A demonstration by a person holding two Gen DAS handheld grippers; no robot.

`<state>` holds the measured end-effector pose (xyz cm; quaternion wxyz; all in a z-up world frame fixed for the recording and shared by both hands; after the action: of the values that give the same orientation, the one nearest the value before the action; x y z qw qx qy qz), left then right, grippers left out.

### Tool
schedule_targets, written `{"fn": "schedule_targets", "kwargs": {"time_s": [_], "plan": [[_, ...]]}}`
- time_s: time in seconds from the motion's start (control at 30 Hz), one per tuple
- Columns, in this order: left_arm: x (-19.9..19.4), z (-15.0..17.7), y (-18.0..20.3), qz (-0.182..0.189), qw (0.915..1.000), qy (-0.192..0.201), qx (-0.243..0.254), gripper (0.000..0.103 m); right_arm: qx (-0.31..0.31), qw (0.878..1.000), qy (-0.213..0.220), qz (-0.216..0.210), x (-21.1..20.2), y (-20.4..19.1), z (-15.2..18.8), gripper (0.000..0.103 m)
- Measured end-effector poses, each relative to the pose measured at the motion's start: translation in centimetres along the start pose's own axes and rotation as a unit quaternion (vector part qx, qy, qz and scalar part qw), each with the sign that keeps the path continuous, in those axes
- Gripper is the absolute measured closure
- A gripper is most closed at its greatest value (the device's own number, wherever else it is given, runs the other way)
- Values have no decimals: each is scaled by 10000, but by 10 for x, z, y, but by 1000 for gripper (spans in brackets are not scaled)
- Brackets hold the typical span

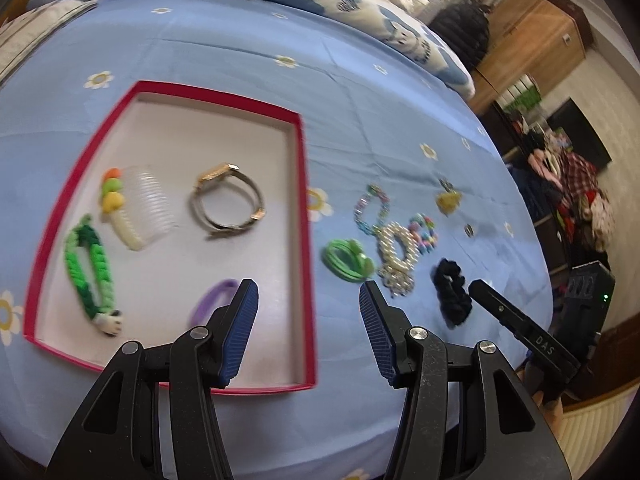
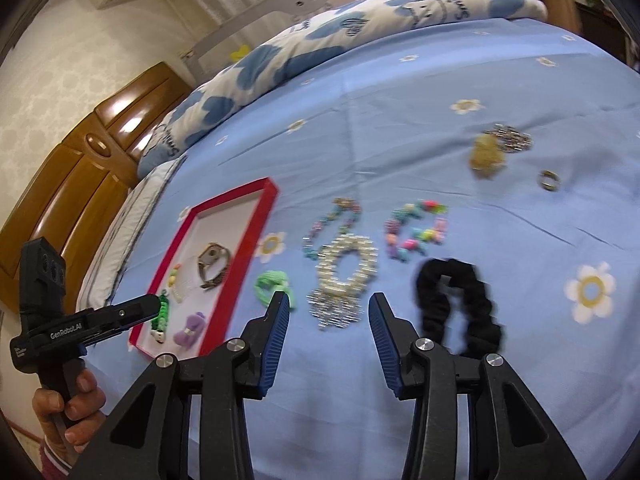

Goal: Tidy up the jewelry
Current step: 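Move both open grippers back over the remaining jewelry, then grasp the black scrunchie with the right gripper while the left gripper grasps the pearl bracelet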

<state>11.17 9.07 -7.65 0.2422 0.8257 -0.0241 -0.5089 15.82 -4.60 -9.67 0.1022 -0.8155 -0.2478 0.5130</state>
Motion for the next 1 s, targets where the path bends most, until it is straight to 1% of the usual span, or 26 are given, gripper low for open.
{"fn": "schedule_targets", "kwargs": {"time_s": [0.3, 0.47, 0.67, 0.83, 0.87, 0.97, 1.0], "plan": [[27, 10, 52, 87, 9984, -255, 500, 51, 247, 9988, 124, 411, -21, 47, 9, 58], [45, 9, 80, 44, 9948, -365, 954, 51, 277, 9979, 120, 568, -24, 64, 12, 56], [70, 4, 99, -34, 9896, -534, 1339, 51, 268, 9977, -41, 622, -12, 78, 14, 56], [88, -3, 107, -66, 9867, -652, 1490, 51, 204, 9971, -308, 672, 7, 89, 18, 58], [91, -4, 108, -66, 9861, -678, 1518, 51, 194, 9969, -354, 675, 11, 92, 19, 59], [104, -7, 116, -73, 9836, -757, 1637, 51, 201, 9963, -311, 776, 11, 98, 19, 91], [109, -8, 119, -66, 9826, -781, 1681, 51, 280, 9967, -292, 703, 9, 100, 19, 91]]}}
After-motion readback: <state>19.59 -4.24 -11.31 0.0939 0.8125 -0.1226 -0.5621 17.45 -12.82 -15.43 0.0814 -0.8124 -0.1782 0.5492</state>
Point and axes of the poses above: each gripper's, at about its wrist camera, not at the fingertips, and x roughly the way its jaws point, y to its right, z to its underside, the point moved 8 cm from there along x, roughly the way its jaws point, and after that the axes turned 4 degrees about -y, right-handed, at the moved point
